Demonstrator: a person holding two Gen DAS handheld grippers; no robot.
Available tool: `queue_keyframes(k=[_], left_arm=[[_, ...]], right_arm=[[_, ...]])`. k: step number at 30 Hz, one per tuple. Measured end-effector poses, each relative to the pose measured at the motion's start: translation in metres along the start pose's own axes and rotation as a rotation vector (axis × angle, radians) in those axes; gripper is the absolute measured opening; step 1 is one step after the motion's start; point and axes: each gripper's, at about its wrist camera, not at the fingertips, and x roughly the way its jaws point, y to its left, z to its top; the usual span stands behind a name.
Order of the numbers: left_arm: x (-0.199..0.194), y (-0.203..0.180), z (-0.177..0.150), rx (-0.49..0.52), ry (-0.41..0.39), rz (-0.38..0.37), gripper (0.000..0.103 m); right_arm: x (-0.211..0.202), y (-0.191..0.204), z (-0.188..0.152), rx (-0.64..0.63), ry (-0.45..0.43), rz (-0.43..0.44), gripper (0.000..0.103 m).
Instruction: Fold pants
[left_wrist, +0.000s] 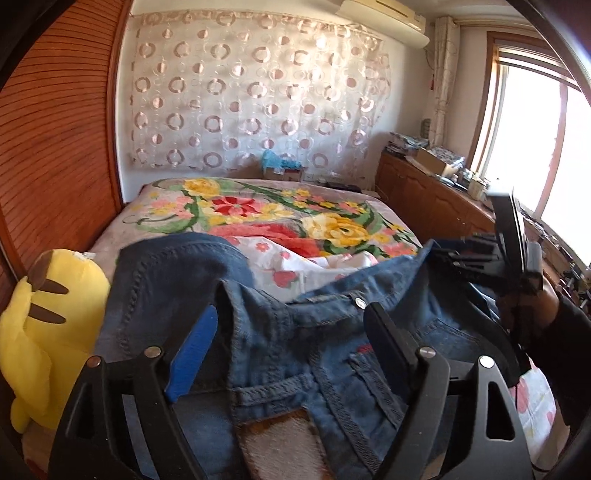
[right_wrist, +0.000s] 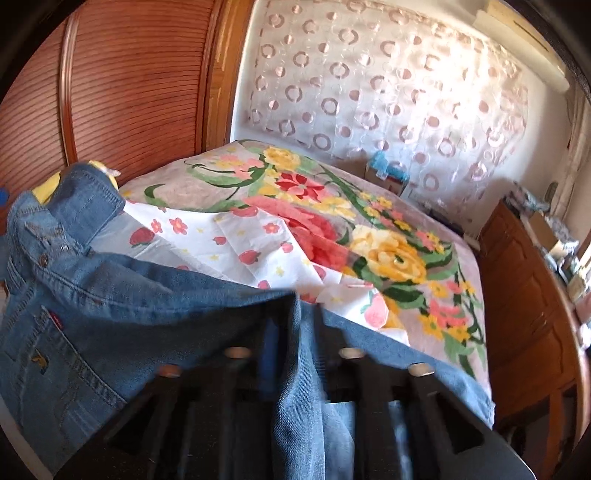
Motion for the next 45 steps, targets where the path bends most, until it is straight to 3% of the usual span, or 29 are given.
queue_keyframes(k=[2,8,13,17,22,40,41,44,45], left_arm=[[0.003,-0.012,-0.005,0.019,0.017,-0.007,0.082],[0.005,-0.043,-0.017,0.082,0.024,-0.027,0.082],[0.011,-0.059,-0.031,0.102,0.063,-0.081,0.082],[0.02,-0.07,-0.044,0.125,0.107,-0.099,0.082],[0.032,-0.078,-0.057,0.153,0.151,-0.103,0.082],[0.043,-0.081,-0.062,0.177,0.168,-0.084,0.082],[0.043,-0.081,-0.061,0.178,0.17,-0.083,0.082],[0.044,-0.082,-0.061,0.18,0.171,-0.081,0.082],[0.043,-0.081,-0.061,0.179,0.17,-0.082,0.082]], right_arm=[[-0.006,-0.01,0.003,0.047,-0.001,0.03,0.053],[-0.056,-0.026,-0.01,0.119,-0.02,0.051,0.053],[-0.099,-0.027,-0.051,0.14,-0.01,0.057,0.053],[-0.125,-0.028,-0.085,0.17,0.034,0.056,0.047],[-0.148,-0.027,-0.115,0.221,0.072,0.047,0.047],[-0.161,-0.02,-0.158,0.306,0.191,0.055,0.047],[-0.159,-0.021,-0.158,0.309,0.193,0.058,0.046],[-0.154,-0.019,-0.156,0.3,0.198,0.083,0.014],[-0.153,-0.019,-0.154,0.286,0.197,0.078,0.009]])
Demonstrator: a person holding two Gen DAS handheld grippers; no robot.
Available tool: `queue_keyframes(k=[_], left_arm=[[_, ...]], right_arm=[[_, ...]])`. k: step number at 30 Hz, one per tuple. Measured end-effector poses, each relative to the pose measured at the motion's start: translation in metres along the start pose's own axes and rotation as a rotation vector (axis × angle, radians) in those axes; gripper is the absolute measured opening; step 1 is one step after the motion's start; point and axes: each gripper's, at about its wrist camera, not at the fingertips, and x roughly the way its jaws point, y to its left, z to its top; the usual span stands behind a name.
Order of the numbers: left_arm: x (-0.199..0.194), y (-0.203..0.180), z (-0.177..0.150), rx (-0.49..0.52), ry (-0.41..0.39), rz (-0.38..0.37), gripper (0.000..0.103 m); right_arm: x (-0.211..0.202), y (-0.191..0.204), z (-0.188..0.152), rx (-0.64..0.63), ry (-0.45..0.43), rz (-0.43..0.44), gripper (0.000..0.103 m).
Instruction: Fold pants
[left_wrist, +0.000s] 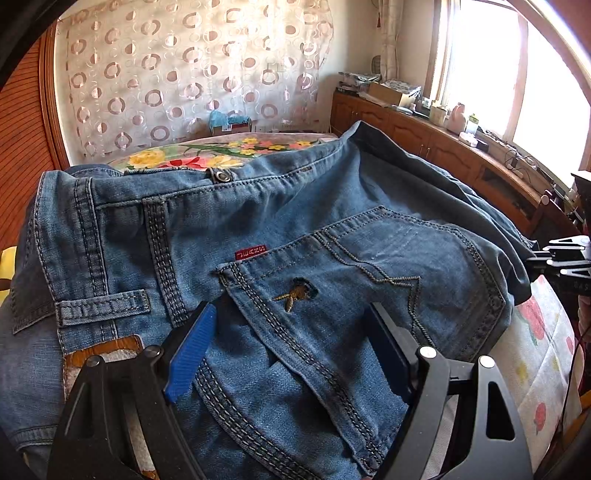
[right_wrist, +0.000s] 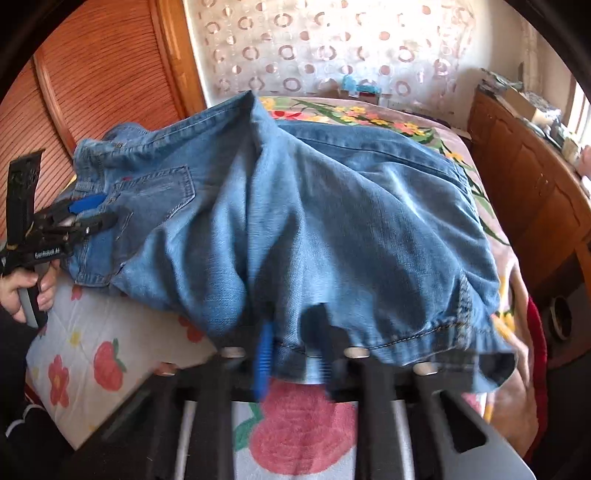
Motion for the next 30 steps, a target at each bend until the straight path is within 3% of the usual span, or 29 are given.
queue_keyframes(k=[3,10,15,20,24,30], left_arm=[[0.0,-0.001,0.001,-0.002,-0.002,-0.003,0.082],[-0.001,0.001,0.0,-0.003,-0.007,-0.005,0.082],[-0.009,0.008,0.004,-0.035,-0.02,-0.023,0.082],[-0.027,0.018,0.017,-0.047,-0.059,0.02,0.082],[-0.032,0.029,0.03,-0.05,-0.079,0.063,0.082],[-0.019,0.048,0.043,-0.032,-0.059,0.122,0.082]], right_arm=[[-0.008,-0.006,0.005,-0.019,-0.028,-0.017,0.005],[-0.035,-0.046,0.045,-0.044,-0.145,-0.164,0.005],[-0.033,-0.072,0.075,-0.066,-0.196,-0.265,0.004],[-0.026,-0.088,0.106,-0.07,-0.235,-0.329,0.004],[-0.01,-0.089,0.127,-0.076,-0.242,-0.362,0.004],[0.033,-0.091,0.144,-0.07,-0.183,-0.407,0.004]])
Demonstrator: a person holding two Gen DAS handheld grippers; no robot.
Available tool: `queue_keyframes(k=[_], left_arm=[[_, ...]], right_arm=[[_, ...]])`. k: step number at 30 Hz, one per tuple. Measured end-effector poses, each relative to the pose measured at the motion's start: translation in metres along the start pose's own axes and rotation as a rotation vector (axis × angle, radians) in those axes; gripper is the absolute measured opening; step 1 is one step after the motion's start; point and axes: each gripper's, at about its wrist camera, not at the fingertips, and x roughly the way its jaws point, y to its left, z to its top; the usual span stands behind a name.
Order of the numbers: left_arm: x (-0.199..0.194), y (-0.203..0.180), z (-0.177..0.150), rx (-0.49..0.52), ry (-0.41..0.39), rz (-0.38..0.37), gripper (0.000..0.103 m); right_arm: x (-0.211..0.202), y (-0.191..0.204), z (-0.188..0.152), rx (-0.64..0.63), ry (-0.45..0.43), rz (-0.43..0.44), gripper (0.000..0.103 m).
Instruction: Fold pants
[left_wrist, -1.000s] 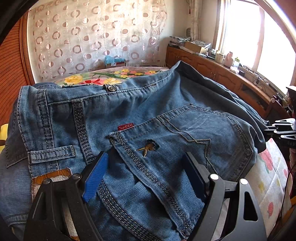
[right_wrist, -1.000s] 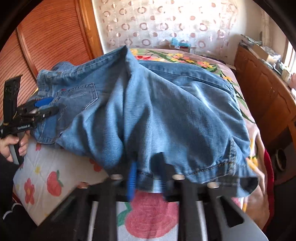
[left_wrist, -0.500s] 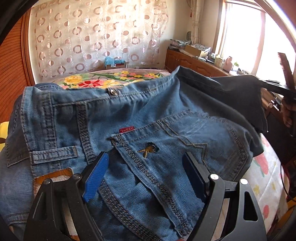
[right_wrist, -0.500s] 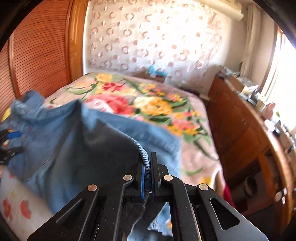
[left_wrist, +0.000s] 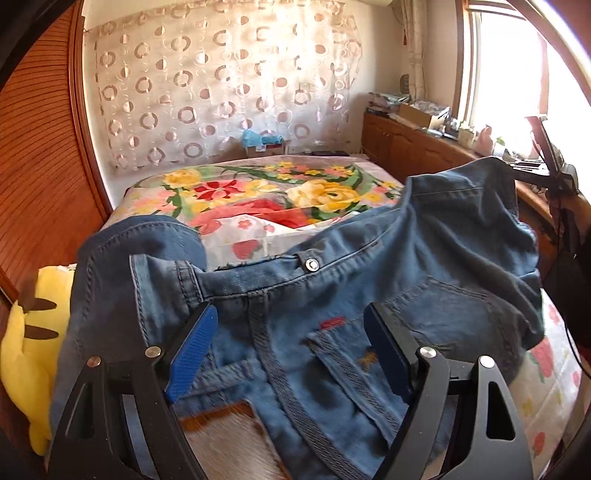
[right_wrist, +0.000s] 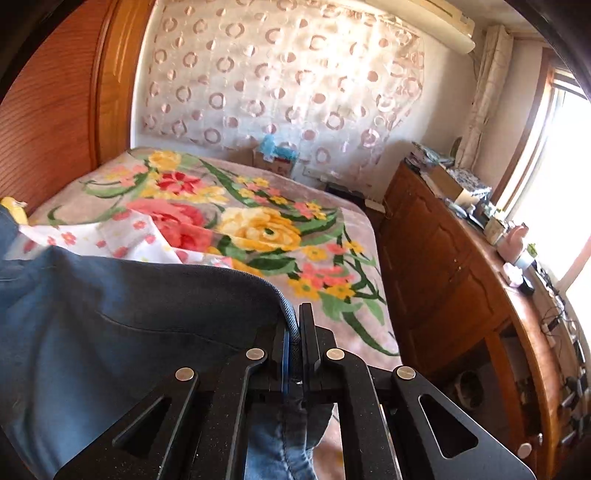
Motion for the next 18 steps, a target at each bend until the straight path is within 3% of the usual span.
queue_keyframes(k=[10,11,14,18], left_arm=[[0.038,0.017,0.014,-0.003,0.065,0.037,0.082],[0.039,0.017,0.013,-0.007,0.064,0.034,0.082],[0.033,0.014,0.013,-0.006,0.047,0.029,0.082],[0.018,0.01,0.007,-0.014,0.019,0.029,0.082]], right_arm=[[0.064,0.001,0.031,0.084,0.111,0.004,0.004],[0.066,0.0,0.034,0.091,0.114,0.01,0.008],[0.065,-0.007,0.038,0.109,0.116,0.007,0.039],[0.043,-0.019,0.027,0.147,0.081,0.05,0.042]])
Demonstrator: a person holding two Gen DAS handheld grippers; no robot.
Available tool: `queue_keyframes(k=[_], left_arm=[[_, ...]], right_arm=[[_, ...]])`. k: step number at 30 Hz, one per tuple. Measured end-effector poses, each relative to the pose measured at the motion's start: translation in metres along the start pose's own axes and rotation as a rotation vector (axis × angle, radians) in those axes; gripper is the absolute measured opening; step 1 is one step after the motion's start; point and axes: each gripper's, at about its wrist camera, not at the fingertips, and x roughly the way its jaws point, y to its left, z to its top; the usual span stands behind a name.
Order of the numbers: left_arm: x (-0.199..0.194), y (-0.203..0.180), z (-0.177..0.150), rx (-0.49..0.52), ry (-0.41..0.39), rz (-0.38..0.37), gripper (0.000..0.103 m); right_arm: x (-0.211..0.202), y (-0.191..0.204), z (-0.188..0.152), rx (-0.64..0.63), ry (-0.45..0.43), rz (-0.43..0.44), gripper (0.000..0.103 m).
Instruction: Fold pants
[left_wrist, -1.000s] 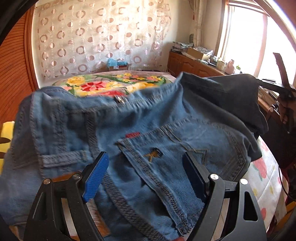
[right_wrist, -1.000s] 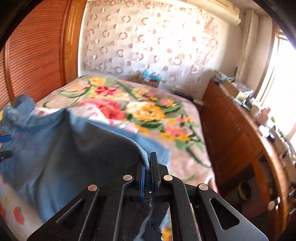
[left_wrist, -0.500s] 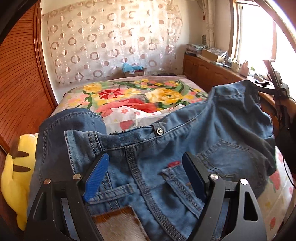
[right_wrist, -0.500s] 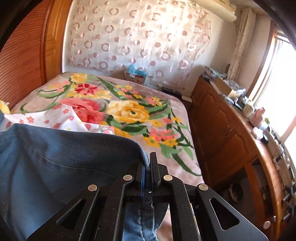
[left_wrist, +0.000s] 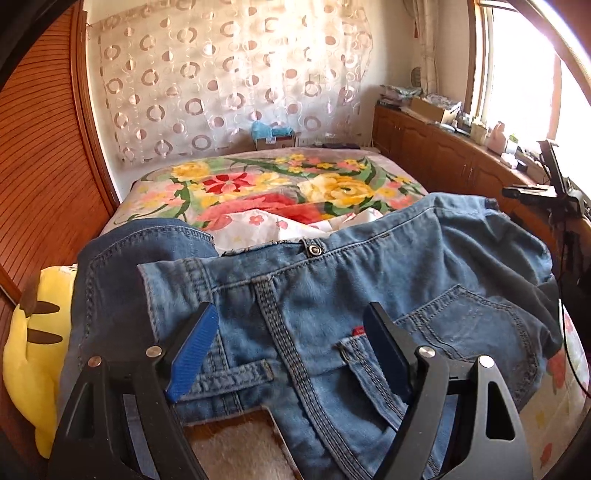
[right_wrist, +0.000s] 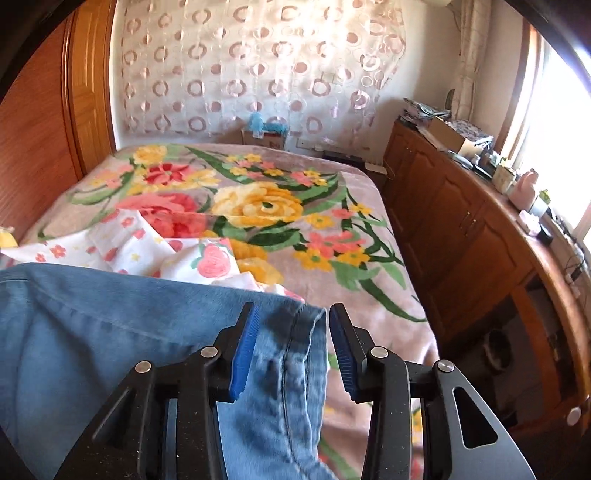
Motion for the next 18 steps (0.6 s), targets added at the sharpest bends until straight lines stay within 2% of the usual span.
queue_keyframes(k=[7,9,13,16,18], left_arm=[[-0.033,-0.008,-0.012,-0.023,-0.06,-0.021,0.082],[-0.043,-0.012,-0.019,-0.029,-0.082,-0.022,0.082],[-0.058,-0.023,-0.032,-0.017,-0.121,-0.026,0.082],[-0.065,-0.028,-0.043,-0.025,-0.11,-0.056,0.083],[-0.07,-0.03,-0.05,-0.038,-0.108,-0.077,0.088]], right_arm=[[-0.057,-0.005,-0.033,0.018,-0.05,0.076,0.043],[-0.071,-0.007,-0.044,0.029,-0.059,0.092,0.05],[-0.099,-0.01,-0.075,0.047,-0.072,0.117,0.054],[-0.112,-0.014,-0.095,0.059,-0.073,0.128,0.056],[-0.122,-0.017,-0.108,0.078,-0.07,0.141,0.061]])
